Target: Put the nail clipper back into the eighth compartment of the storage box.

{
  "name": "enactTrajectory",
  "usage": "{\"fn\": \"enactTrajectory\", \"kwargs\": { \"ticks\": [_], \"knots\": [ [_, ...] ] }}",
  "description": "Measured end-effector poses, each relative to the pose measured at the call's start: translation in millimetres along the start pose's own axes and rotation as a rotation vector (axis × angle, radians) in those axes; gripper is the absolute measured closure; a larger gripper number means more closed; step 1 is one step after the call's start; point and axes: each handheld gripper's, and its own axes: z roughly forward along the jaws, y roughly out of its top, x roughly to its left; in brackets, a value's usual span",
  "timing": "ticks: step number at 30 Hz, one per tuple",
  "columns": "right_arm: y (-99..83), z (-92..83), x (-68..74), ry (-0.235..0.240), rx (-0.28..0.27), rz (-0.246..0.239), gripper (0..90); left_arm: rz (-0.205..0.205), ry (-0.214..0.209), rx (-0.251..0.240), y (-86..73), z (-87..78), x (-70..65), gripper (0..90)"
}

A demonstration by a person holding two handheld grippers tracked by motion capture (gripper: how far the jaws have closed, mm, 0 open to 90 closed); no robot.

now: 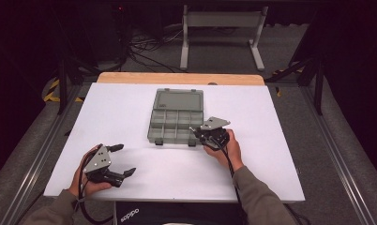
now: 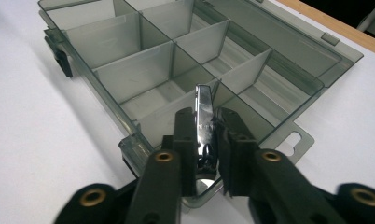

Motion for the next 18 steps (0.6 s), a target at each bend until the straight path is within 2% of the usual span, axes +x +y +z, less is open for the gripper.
{"fn": "enactTrajectory", "kwargs": {
  "ticks": [4, 8, 18],
  "knots": [
    [-0.3, -1.7, -0.9, -0.007, -0.008, 0.009, 73.3, 0.002, 0.001, -0.001, 0.2, -0.3, 0.1, 7.8],
    [0.2, -5.6, 0.1, 0.006, -0.023, 0.008, 71.0, 0.000, 0.004, 0.002, 0.4, -0.2, -0.7, 8.6],
    [0.6, -21.8, 7.9, 0.007, -0.060, -0.046, 59.7, -0.015, 0.033, 0.001, 0.7, 0.3, -1.3, 14.5]
  ]
}}
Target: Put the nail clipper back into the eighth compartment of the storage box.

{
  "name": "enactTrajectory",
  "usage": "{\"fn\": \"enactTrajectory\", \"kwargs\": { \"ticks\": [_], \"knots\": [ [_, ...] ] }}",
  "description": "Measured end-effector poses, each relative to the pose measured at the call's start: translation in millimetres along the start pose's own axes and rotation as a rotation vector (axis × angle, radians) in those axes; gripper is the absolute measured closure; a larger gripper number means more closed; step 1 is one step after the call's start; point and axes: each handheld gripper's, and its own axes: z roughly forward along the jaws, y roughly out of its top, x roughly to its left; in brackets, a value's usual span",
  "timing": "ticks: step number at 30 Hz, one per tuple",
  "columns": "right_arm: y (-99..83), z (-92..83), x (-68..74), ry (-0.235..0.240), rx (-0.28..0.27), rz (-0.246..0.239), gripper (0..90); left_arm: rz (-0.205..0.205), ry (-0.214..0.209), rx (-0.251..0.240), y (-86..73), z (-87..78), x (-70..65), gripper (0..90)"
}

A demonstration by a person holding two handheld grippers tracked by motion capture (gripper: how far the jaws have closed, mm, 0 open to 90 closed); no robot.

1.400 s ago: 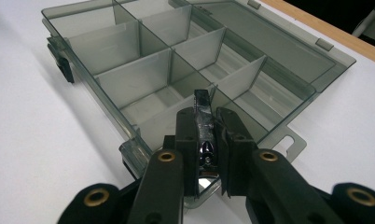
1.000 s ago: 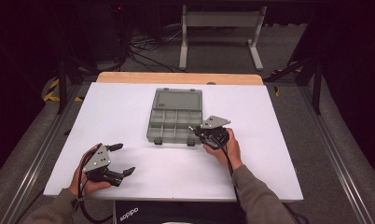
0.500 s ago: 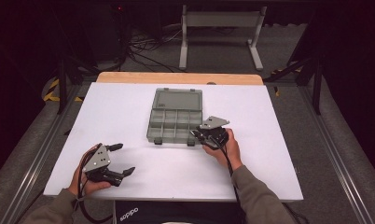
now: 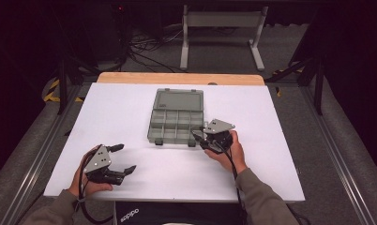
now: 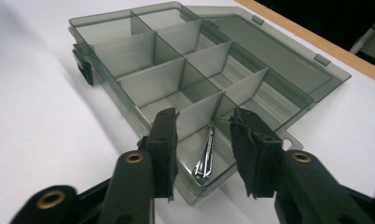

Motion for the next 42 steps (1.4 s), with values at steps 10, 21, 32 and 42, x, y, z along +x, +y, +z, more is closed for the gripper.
{"fn": "enactTrajectory", "kwargs": {
  "ticks": [10, 21, 32, 42],
  "knots": [
    [0.2, -16.6, 4.0, -0.010, -0.039, -0.038, 40.4, -0.006, 0.010, 0.013, 0.3, 2.4, -0.3, 16.4],
    [-9.4, -38.3, 3.7, -0.033, -0.079, -0.016, 16.3, -0.014, 0.013, 0.013, 0.9, 3.5, 0.0, 16.0],
    [-17.7, -50.5, 8.7, -0.026, -0.082, -0.024, 12.8, -0.015, 0.018, -0.003, 1.9, 3.4, 0.7, 14.0],
    [-32.2, -59.0, 7.4, -0.045, -0.063, -0.014, 13.2, -0.004, -0.016, -0.031, 6.8, 8.3, 7.0, 11.6]
  ]
}}
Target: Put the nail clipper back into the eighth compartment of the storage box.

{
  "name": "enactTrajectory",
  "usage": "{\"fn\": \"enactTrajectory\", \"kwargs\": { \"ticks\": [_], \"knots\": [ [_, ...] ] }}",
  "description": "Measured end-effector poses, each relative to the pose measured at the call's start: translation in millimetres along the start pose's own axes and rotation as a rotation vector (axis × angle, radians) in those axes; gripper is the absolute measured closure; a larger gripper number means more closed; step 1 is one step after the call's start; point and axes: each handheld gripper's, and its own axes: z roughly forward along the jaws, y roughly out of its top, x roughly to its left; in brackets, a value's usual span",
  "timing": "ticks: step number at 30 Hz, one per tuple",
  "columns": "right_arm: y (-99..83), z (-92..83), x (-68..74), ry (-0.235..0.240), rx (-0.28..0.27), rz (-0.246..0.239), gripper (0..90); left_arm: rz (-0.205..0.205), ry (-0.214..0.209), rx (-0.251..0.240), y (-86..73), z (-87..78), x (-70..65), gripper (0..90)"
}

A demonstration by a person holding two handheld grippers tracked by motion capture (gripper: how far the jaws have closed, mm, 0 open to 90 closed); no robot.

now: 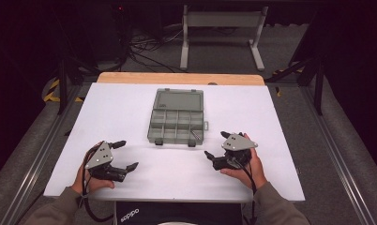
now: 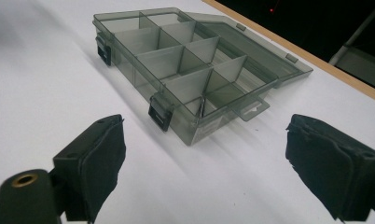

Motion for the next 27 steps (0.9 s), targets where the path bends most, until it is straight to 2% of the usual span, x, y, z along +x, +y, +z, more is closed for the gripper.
{"fn": "enactTrajectory", "kwargs": {
  "ticks": [4, 6, 8, 10, 12, 14, 16, 18, 21, 25, 27],
  "knots": [
    [-4.2, -2.9, 0.2, -0.008, 0.009, -0.004, 17.5, 0.002, 0.001, 0.008, 0.5, 3.4, 1.4, 12.6],
    [-5.7, -3.8, 0.1, -0.011, 0.009, -0.007, 20.3, 0.016, 0.015, 0.015, 1.7, 4.5, 2.3, 15.8],
    [-6.6, -4.4, 0.1, -0.012, 0.009, -0.006, 24.2, 0.020, 0.006, 0.001, 3.2, 4.6, 2.3, 23.9],
    [-7.0, -4.8, -0.4, -0.013, 0.002, -0.004, 27.4, 0.030, 0.015, 0.003, 4.6, 5.4, 3.3, 29.8],
    [-7.3, -5.3, -1.6, -0.008, 0.000, 0.003, 36.0, 0.026, 0.005, 0.009, 5.1, 5.8, 5.4, 39.4],
    [-7.5, -5.4, -1.7, -0.008, 0.002, 0.006, 38.2, 0.023, 0.000, 0.010, 4.9, 5.4, 6.3, 50.7],
    [-7.8, -5.2, -2.4, 0.007, 0.009, 0.010, 48.5, 0.024, -0.010, 0.016, 4.9, 4.7, 6.9, 53.8],
    [-6.9, -5.2, -2.2, 0.022, 0.020, 0.008, 58.4, 0.037, -0.041, 0.014, 5.9, 4.5, 6.6, 61.4],
    [-2.7, -4.5, -2.1, 0.035, 0.026, 0.013, 73.0, 0.052, -0.063, 0.025, 8.3, 7.7, 4.7, 72.5],
    [0.5, -4.3, -2.0, 0.049, 0.024, 0.004, 86.5, 0.060, -0.077, 0.026, 12.4, 11.7, 6.7, 86.5],
    [0.5, -3.8, -2.8, 0.044, 0.035, -0.004, 89.8, 0.064, -0.068, 0.032, 13.1, 13.3, 8.1, 89.6]
  ]
}}
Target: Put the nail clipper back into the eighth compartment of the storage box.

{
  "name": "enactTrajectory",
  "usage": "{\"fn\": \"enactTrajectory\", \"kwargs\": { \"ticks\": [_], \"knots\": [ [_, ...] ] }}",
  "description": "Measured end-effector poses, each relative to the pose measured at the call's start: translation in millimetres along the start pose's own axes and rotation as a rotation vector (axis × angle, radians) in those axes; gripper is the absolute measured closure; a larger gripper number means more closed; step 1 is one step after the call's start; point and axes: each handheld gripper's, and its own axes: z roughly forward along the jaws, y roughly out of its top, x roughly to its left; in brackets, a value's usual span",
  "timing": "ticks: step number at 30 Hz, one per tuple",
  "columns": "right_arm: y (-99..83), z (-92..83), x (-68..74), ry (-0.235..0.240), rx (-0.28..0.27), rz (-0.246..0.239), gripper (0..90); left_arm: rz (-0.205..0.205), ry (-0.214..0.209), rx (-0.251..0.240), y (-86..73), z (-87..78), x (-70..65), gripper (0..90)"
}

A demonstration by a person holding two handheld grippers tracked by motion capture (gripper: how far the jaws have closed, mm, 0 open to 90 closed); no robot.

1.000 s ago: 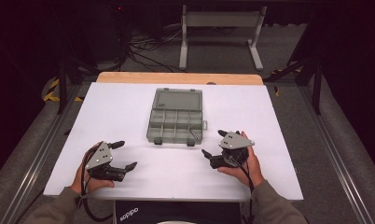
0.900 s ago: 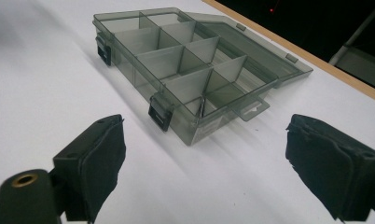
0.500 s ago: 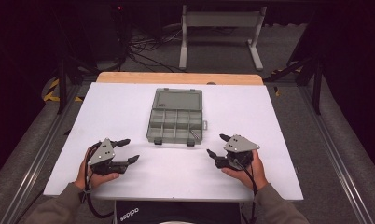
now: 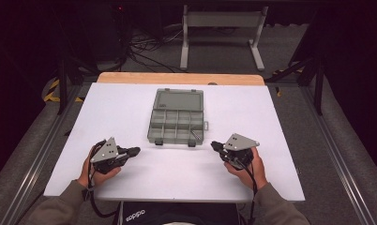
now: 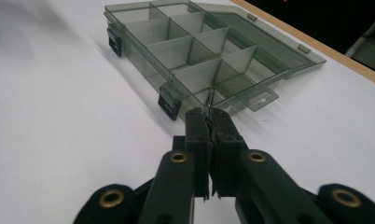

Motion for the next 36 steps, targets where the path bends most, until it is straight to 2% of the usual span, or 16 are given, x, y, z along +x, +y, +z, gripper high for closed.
{"fn": "enactTrajectory", "kwargs": {
  "ticks": [11, 17, 29, 36],
  "knots": [
    [-2.5, 3.8, -12.6, -0.017, 0.014, 0.014, 90.0, -0.036, 0.013, 0.039, -3.9, 8.4, 15.6, 90.0],
    [-3.6, 5.5, -15.6, -0.017, 0.028, 0.018, 90.0, -0.035, 0.014, 0.054, -1.7, 11.3, 18.2, 90.0],
    [0.2, 13.8, -23.6, -0.029, 0.040, 0.015, 90.0, -0.036, 0.019, 0.063, 3.7, 21.0, 34.2, 90.0],
    [6.3, 25.8, -31.9, -0.044, 0.050, 0.020, 90.0, -0.049, 0.032, 0.059, 7.3, 25.5, 46.1, 90.0]
  ]
}}
